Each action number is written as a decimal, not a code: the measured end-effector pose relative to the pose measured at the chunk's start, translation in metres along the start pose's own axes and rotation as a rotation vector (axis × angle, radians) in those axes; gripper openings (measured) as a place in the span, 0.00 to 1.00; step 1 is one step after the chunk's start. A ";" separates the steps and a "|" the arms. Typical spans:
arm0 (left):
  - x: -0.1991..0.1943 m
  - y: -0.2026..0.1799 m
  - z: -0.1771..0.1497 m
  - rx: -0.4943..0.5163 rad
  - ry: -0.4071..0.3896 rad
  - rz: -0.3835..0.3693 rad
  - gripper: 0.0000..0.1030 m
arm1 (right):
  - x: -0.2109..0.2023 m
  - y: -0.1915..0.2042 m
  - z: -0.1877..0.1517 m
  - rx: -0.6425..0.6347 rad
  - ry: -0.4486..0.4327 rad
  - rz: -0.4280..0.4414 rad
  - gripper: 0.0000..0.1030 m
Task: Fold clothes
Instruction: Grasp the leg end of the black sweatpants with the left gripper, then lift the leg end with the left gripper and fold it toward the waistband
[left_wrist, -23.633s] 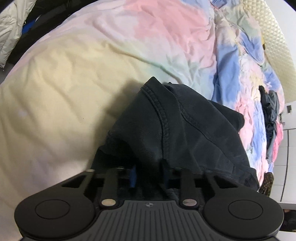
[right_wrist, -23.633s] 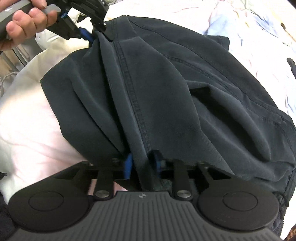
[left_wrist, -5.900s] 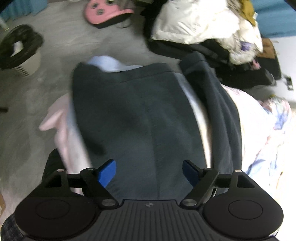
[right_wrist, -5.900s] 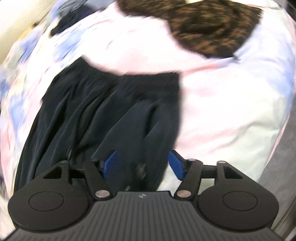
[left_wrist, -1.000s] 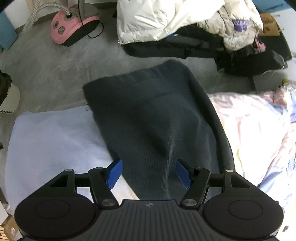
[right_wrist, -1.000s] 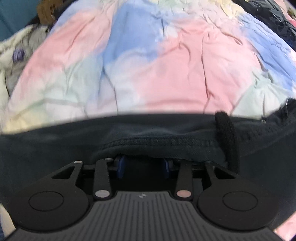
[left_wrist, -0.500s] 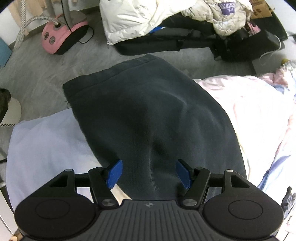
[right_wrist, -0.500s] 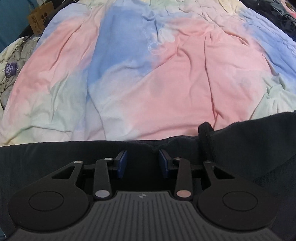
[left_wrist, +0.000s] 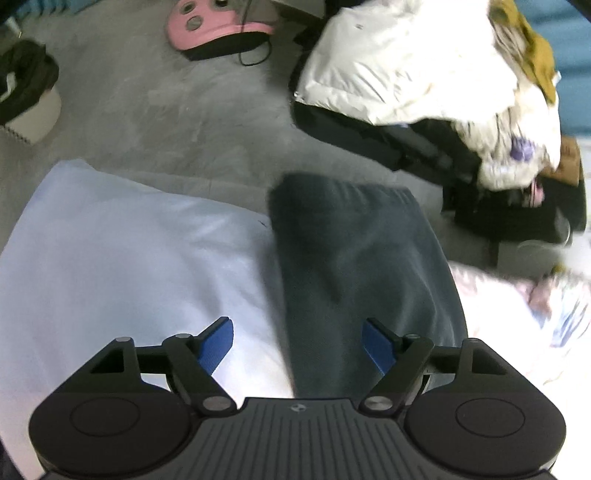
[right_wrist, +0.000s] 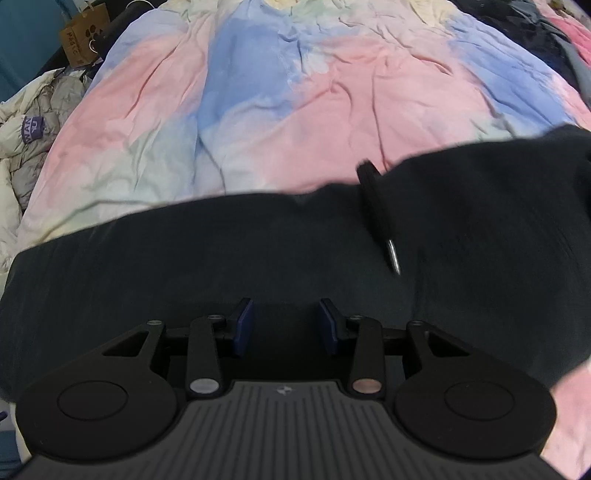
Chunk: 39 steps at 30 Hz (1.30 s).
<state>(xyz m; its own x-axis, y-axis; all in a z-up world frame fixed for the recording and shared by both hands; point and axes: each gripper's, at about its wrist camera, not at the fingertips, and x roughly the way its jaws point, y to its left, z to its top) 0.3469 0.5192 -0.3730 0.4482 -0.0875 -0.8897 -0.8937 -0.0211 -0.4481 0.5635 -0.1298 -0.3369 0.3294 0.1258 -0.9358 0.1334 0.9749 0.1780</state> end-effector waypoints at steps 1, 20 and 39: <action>0.002 0.006 0.004 -0.020 -0.001 -0.015 0.76 | -0.007 0.001 -0.006 0.005 0.003 -0.003 0.39; 0.076 -0.008 0.051 0.026 0.080 -0.190 0.57 | -0.105 0.020 -0.113 0.121 0.001 -0.161 0.39; -0.023 -0.087 0.016 0.385 -0.078 -0.362 0.10 | -0.127 0.004 -0.160 0.150 -0.070 -0.100 0.39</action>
<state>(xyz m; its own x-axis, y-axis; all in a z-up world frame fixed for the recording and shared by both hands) 0.4142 0.5385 -0.3147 0.7397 -0.0673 -0.6695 -0.6162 0.3320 -0.7142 0.3724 -0.1125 -0.2657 0.3706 0.0112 -0.9287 0.3050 0.9430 0.1331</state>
